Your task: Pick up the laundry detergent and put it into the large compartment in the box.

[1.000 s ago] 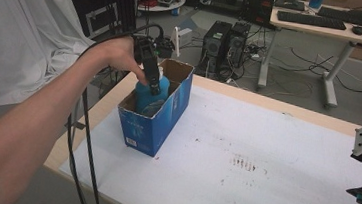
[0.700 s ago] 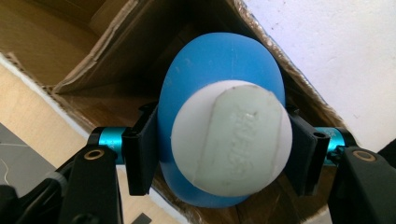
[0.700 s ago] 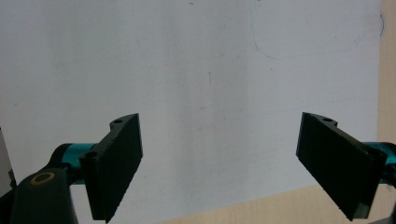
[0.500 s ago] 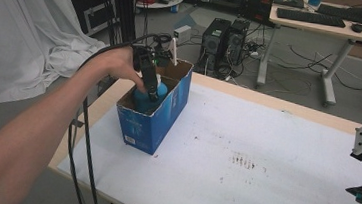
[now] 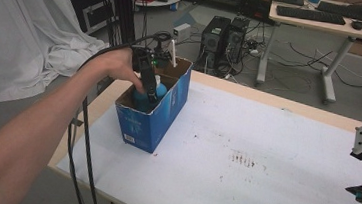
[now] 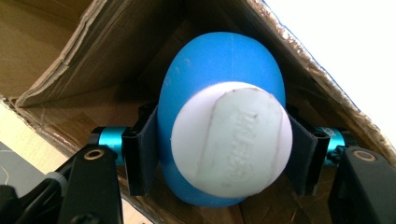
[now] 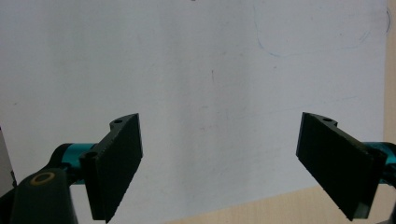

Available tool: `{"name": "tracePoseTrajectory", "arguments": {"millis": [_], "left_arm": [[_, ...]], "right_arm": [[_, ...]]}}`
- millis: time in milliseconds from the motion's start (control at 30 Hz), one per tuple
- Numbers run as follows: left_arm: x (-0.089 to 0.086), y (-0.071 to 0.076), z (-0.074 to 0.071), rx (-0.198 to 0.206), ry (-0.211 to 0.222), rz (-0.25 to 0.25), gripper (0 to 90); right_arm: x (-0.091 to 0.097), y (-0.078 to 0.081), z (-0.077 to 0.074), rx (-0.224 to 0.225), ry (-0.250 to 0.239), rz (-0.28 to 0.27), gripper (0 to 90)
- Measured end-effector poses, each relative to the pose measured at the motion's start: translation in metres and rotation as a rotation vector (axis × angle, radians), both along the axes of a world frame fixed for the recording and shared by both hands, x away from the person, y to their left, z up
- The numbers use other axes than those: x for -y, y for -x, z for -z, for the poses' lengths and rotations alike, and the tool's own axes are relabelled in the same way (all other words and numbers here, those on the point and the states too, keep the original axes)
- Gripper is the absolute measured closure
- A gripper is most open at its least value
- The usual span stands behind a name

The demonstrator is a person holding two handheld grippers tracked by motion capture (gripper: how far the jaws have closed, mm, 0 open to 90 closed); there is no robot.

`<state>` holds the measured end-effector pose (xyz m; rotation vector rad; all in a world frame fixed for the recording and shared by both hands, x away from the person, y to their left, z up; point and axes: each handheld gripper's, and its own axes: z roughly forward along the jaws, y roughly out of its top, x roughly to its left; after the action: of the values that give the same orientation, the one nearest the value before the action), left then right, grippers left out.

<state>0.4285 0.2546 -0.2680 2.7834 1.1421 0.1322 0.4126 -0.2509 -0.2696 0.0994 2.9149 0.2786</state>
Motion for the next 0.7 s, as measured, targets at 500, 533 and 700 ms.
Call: {"name": "tracePoseTrajectory", "arguments": {"millis": [500,533,700], "left_arm": [[-0.0018,-0.0020,0.0005,-0.004,0.006,0.001,37.3],[-0.0015,-0.0020,0.0005,-0.006,0.005,0.002,37.3],[-0.0013,-0.0022,0.0006,-0.006,0.006,0.001,37.1]], "right_arm": [[0.0006,0.0011,0.0001,-0.002,-0.004,0.001,13.7],[0.0015,0.0011,0.0001,-0.001,-0.005,0.003,13.7],[0.0017,0.0011,-0.0003,-0.001,-0.004,0.001,13.7]]}}
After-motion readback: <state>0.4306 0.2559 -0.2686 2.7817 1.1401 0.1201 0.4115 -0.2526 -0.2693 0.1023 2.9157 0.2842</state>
